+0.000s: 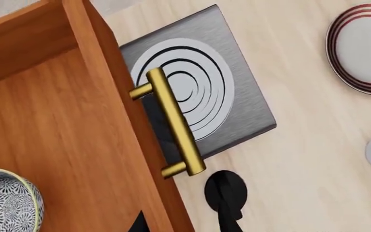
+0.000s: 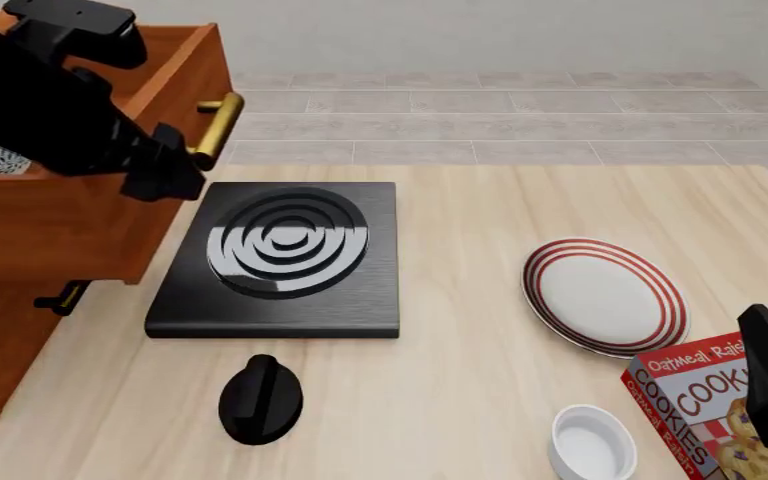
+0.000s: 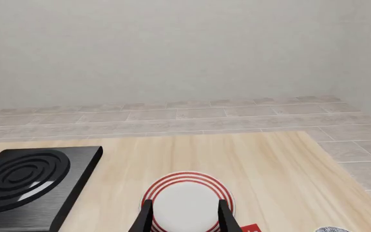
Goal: Pick the akita bowl in the top layer of the wooden cabinet and place it on the plate.
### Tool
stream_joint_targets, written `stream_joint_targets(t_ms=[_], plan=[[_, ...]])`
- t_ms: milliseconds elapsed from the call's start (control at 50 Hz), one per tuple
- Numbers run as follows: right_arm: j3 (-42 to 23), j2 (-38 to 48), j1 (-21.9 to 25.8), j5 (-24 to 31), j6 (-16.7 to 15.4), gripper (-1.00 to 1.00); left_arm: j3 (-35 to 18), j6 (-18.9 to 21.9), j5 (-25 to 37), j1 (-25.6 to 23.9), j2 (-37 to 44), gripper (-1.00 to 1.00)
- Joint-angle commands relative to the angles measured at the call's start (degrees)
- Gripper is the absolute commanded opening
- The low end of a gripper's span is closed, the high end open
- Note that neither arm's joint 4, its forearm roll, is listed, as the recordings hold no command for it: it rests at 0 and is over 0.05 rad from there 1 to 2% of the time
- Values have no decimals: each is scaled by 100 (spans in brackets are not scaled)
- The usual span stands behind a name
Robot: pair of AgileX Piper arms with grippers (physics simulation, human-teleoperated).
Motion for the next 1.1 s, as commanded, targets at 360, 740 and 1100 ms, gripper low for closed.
stream_joint_targets(t_ms=[360,740,1100], plan=[[-14,-1,-5,4,3,100,-434,-376,69,-574,315,100],[-15,-1,-2,7,4,100,-1179,30,592,-298,553,100],[-18,-1,-4,-2,2,100,-1671,315,1024,89,733,100]])
